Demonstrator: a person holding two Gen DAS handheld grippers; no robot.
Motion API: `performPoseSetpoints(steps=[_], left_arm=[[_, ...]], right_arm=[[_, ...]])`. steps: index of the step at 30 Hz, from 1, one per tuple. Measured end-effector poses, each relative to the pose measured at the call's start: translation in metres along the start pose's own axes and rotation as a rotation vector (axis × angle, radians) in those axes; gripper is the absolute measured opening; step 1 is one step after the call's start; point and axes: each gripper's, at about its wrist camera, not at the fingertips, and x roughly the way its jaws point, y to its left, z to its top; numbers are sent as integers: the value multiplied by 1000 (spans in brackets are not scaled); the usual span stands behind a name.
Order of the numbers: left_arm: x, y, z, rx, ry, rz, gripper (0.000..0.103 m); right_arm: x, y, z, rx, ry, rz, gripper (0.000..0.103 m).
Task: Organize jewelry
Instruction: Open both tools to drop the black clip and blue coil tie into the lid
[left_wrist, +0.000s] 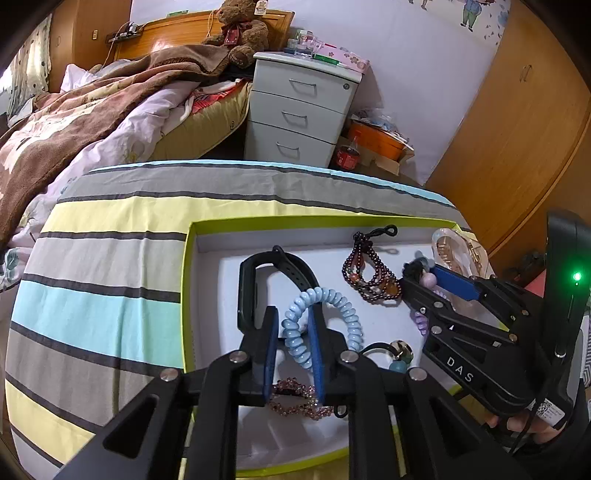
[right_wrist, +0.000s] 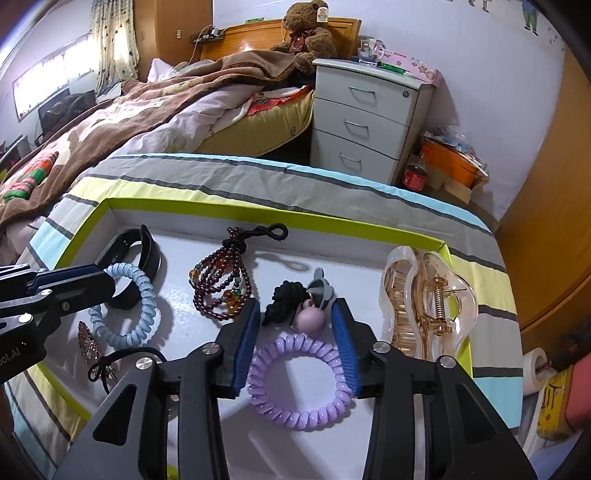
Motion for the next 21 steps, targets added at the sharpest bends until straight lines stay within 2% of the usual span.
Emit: performPoseSetpoints(steps=[13,21], left_arm=[[-1,-6,-1,14,-4,-2,37],[-14,-11,-4,17,-28,8,48]], right_arm=[[-4,-1,-1,9,-15,14,52],[-24,-1,-2,32,-61,44,53]])
